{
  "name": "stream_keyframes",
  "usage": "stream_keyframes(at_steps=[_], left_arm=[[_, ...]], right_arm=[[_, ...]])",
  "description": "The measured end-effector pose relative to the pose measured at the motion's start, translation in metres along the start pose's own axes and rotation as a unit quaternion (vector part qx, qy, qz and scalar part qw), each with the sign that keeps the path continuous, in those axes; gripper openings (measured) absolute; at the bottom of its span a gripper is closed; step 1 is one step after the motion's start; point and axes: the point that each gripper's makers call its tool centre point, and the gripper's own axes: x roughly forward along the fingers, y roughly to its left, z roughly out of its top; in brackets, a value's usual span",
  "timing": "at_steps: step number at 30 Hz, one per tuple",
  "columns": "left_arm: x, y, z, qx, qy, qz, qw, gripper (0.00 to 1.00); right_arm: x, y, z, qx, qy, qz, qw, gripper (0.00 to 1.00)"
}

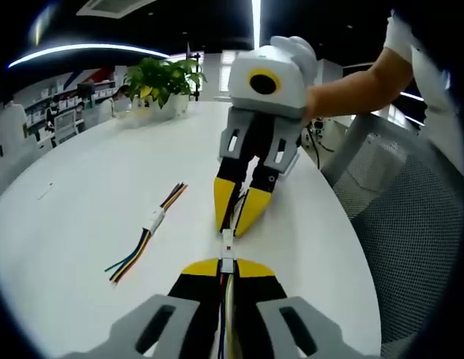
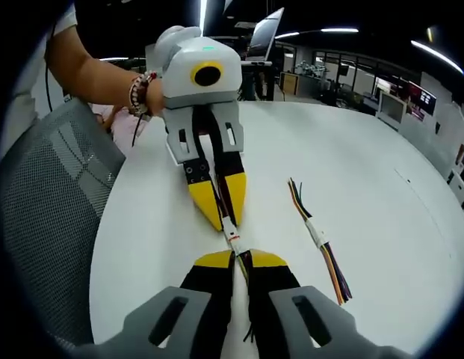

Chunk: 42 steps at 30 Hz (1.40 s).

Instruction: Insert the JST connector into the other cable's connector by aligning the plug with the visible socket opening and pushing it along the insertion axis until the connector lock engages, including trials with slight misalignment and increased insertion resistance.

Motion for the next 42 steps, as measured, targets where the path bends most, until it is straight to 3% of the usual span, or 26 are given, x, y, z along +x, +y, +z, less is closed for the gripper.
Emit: stream_keyframes(at_steps=[42], left_arm=[[-0.0007,-0.0003,0.0007,0.001,0.000,0.002,1.0000,0.00]], right_arm=[[0.0007,0.0011,-0.0001,-0.002,0.006,-0.004,1.0000,0.03]])
